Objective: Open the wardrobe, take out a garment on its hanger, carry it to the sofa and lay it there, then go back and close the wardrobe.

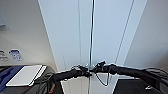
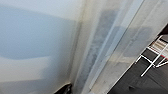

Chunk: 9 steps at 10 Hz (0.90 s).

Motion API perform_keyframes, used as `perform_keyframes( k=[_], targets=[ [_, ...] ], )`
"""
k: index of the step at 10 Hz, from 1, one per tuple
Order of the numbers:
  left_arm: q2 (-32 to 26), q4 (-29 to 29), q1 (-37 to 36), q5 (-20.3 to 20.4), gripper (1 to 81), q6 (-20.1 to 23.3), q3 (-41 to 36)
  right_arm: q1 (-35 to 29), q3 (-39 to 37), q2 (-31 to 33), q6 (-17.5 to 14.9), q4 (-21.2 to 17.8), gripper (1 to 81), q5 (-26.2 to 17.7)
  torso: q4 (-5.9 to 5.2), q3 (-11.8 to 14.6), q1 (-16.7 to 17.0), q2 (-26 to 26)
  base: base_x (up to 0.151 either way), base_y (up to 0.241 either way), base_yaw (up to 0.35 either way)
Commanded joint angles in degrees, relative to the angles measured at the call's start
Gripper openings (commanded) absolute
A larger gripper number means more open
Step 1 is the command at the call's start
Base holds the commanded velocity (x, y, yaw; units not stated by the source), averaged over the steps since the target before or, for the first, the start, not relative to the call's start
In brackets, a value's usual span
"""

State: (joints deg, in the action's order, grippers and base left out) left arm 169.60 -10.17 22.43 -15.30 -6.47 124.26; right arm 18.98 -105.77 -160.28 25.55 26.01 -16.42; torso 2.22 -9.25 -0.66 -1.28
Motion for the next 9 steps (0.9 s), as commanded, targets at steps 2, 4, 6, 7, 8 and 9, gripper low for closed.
perform_keyframes(
  k=[2,4,6,7,8,9],
  targets=[
    [-1.62,-0.02,-7.19,5.02,81.1,0.58,-19.65,-3.99,8.04,-2.35,0.73,-2.28,81.1,2.27,0.0,0.0,0.0,0.0,0.0,0.0,0.0],
    [-4.6,-1.43,-5.07,4.93,81.1,0.58,-25.97,-2.23,12.07,-0.07,0.64,-2.2,81.1,3.5,0.0,0.0,-0.04,0.0,0.0,0.0,0.0],
    [-8.82,-1.7,-3.75,4.93,81.1,0.58,-32.92,-0.21,17.96,2.83,0.55,-1.67,81.1,3.67,0.0,0.0,-0.06,0.02,0.0,0.0,0.0],
    [-11.63,-1.7,-3.4,5.02,81.1,0.58,-36.79,0.5,21.04,4.32,0.55,-1.58,81.1,3.85,0.0,0.0,-0.06,0.02,0.0,0.0,0.0],
    [-14.7,-1.7,-3.05,5.1,81.1,0.58,-41.0,0.94,24.02,6.08,0.38,-1.58,81.1,3.85,0.0,0.0,-0.06,0.02,0.0,0.0,0.0],
    [-18.04,-1.61,-2.61,5.19,81.1,0.58,-45.3,1.46,26.83,7.66,0.03,-1.58,81.1,3.85,0.0,0.0,-0.09,0.02,0.0,0.0,0.0]
  ],
)
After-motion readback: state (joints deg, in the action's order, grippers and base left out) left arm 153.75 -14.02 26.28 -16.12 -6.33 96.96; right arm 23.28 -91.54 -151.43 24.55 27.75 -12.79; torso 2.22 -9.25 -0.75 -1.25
